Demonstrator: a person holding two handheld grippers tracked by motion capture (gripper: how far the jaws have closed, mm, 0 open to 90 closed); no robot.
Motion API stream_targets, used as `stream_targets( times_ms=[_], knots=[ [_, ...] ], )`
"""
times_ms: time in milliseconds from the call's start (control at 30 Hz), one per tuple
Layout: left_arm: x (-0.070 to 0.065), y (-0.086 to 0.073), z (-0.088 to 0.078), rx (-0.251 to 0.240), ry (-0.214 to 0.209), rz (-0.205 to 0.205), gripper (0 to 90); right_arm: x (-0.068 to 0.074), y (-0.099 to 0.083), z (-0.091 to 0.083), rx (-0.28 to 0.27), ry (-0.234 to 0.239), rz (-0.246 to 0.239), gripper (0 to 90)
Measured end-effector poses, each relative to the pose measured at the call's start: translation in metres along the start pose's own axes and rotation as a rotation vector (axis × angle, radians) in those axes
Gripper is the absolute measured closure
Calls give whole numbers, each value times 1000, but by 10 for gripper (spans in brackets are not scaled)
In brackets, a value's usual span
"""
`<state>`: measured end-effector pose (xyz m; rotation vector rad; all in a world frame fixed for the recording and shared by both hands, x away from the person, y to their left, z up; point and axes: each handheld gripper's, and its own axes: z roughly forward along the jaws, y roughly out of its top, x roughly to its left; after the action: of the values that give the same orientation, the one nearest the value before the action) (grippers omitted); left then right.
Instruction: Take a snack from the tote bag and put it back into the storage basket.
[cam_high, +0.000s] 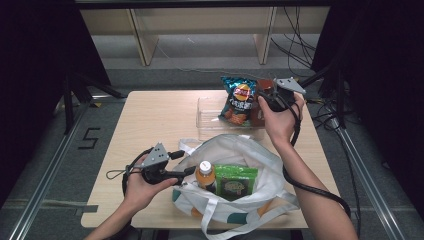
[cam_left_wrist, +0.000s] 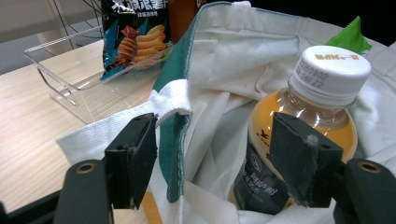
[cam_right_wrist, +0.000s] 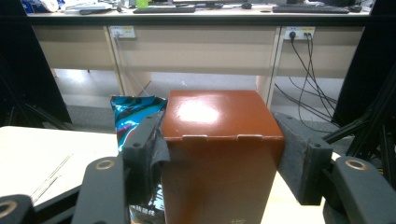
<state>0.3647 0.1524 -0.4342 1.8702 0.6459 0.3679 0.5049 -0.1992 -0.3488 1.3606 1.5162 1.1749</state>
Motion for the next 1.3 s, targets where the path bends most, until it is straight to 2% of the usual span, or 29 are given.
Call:
stream_targets(
  times_ms=[300,367,400,600,667,800,833,867,1000,1033,1167,1200,1233,1300],
  knots=[
    [0,0,0,0,0,-1,315,-2,-3,5,27,13,-2,396],
    [0,0,0,-1,0,-1,315,0,-5,5,29,4,17,397],
    [0,0,0,0,-1,-1,315,-2,-5,6,23,6,-8,396],
    [0,0,0,-1,0,0,315,0,-9,7,44,2,12,396],
    [0,0,0,0,-1,-1,315,-1,-10,9,39,4,-2,396],
    [0,0,0,0,-3,0,315,0,-11,9,48,3,8,395],
    [1,0,1,-1,-11,10,315,-2,-11,10,44,7,-12,395],
    [1,0,1,-1,-11,9,315,-1,-12,10,53,2,3,395],
    [1,0,1,-3,-7,-1,315,-2,-14,13,73,5,0,395],
    [1,0,1,-2,-8,0,315,0,-16,14,78,1,24,394],
    [1,0,1,0,-8,1,315,-2,-19,16,81,1,-2,393],
    [1,0,1,-2,-9,1,315,-1,-19,17,88,5,12,393],
    [1,0,1,-2,-8,0,315,-2,-20,17,89,5,0,392],
    [0,0,1,-2,-8,0,315,-2,-20,18,89,7,6,391]
  ],
)
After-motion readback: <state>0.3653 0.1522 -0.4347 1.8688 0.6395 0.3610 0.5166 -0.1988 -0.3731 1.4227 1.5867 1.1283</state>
